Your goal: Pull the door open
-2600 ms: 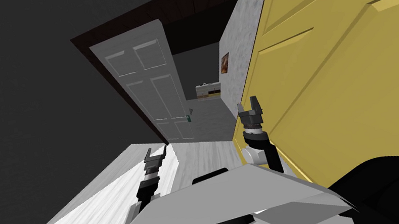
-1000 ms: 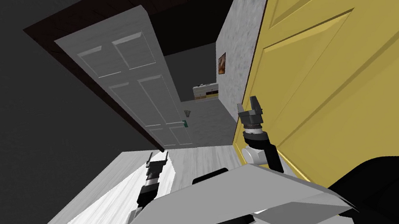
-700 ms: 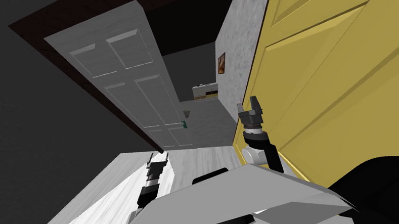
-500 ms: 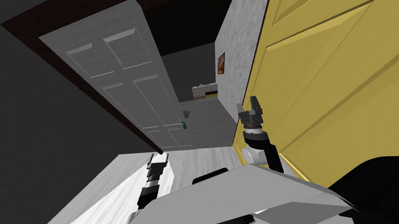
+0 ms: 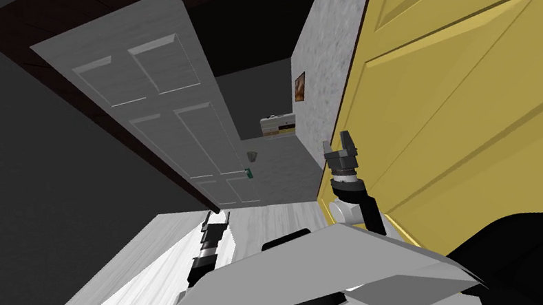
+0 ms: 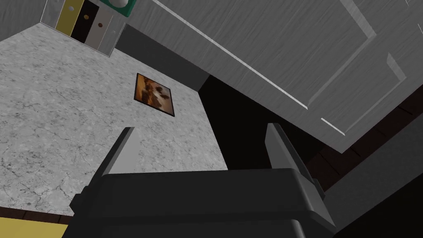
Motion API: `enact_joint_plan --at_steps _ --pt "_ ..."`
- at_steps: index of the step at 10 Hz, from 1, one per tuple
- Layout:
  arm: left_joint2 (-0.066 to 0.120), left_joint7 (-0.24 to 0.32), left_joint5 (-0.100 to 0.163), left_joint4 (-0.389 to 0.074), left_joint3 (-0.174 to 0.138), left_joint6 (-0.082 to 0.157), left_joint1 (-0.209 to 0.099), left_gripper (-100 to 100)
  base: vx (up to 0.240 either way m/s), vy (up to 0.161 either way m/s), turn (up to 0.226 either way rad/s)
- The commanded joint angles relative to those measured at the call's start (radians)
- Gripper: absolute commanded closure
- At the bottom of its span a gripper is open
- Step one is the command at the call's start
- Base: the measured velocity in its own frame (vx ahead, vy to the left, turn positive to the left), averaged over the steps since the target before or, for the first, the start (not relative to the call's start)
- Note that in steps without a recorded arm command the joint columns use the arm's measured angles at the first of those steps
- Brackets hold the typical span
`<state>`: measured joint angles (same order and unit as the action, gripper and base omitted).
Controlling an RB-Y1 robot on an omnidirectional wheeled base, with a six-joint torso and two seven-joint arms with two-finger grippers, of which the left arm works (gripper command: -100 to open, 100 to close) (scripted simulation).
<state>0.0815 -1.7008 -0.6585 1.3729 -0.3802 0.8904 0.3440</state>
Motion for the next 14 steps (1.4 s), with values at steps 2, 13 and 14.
enact_joint_plan --at_steps 2,13,14 --pt "-0.004 -0.061 -0.016 -0.029 -0.012 0.019 -0.004 -100 0.061 -0.009 -0.017" --pt "-0.023 -0.338 -0.097 -0.163 -0.069 0.098 -0.031 -100 0.084 -0.011 -0.025" --pt "-0.026 -0.365 -0.104 -0.176 -0.074 0.106 -0.034 -100 0.094 -0.004 -0.027"
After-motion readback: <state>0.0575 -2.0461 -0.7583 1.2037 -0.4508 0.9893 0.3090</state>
